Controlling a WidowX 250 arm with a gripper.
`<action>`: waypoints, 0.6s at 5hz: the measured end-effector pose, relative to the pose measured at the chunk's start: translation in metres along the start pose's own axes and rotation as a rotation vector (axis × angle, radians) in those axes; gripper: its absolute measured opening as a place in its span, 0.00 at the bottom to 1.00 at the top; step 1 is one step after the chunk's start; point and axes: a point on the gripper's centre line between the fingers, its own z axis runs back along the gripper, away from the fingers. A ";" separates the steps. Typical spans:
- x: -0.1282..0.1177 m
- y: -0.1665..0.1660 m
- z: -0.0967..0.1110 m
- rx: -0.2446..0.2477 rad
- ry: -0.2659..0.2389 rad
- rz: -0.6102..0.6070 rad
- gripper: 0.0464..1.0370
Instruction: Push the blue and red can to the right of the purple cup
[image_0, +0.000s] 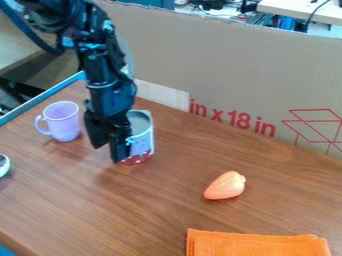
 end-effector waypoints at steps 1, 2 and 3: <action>0.000 -0.006 0.001 0.022 0.029 -0.003 0.96; -0.027 -0.011 0.014 0.063 0.074 0.064 0.96; -0.072 -0.018 0.025 0.103 0.209 0.160 0.96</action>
